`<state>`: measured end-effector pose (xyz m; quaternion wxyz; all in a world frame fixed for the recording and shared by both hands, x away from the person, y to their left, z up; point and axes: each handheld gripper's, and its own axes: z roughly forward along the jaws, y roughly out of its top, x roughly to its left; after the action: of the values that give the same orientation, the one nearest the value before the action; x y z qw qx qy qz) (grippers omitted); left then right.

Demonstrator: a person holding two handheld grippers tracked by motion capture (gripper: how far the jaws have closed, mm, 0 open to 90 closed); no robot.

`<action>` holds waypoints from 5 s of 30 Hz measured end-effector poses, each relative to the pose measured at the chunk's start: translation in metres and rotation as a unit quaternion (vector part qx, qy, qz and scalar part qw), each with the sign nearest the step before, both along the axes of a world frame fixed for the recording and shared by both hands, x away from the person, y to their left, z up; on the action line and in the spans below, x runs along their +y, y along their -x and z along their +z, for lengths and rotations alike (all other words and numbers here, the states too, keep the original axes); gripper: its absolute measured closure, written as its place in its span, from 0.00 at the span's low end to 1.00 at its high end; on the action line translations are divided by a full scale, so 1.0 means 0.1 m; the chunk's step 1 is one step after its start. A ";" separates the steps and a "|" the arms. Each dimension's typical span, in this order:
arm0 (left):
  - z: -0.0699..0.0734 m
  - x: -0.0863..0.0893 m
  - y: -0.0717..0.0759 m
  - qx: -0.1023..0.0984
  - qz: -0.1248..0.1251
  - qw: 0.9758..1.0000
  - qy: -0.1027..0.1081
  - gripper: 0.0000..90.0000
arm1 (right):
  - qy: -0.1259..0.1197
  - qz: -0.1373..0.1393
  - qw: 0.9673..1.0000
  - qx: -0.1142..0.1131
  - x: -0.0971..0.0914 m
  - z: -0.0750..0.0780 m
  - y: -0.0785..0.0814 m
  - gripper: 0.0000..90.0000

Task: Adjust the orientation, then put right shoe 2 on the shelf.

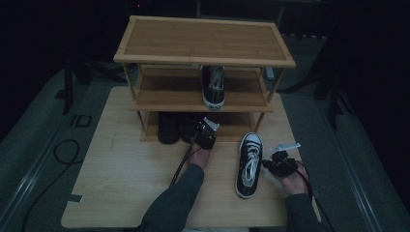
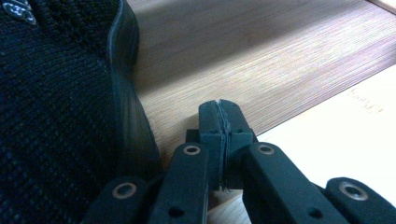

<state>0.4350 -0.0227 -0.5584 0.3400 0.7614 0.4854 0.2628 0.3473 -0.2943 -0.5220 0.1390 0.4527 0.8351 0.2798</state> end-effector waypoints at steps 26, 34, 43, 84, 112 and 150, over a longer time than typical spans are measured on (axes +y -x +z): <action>0.00 0.00 0.00 0.000 0.000 1.000 -0.001 0.99 | -0.074 -0.010 0.996 -0.043 0.25 0.53 0.34 0.77; 0.00 0.00 0.00 0.000 0.000 1.000 0.000 0.99 | -0.066 -0.010 0.998 0.002 0.26 0.39 0.33 0.93; 0.00 0.00 0.00 0.000 0.000 1.000 0.000 0.99 | -0.028 -0.019 0.999 -0.019 0.20 0.49 0.35 0.99; 0.00 0.00 0.00 0.000 0.000 1.000 -0.001 0.99 | -0.035 -0.066 0.997 -0.014 0.09 0.40 0.24 0.98; 0.00 0.00 0.00 0.000 -0.001 1.000 -0.002 0.99 | -0.059 -0.012 0.998 -0.028 0.15 0.69 0.26 0.98; 0.00 0.00 0.00 0.000 0.000 1.000 -0.001 0.99 | -0.100 0.071 0.991 -0.060 0.08 1.26 0.24 0.98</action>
<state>0.4350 -0.0231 -0.5583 0.3389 0.7618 0.4850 0.2637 0.3238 -0.2863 -0.3963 0.1225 0.3859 0.8232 0.3980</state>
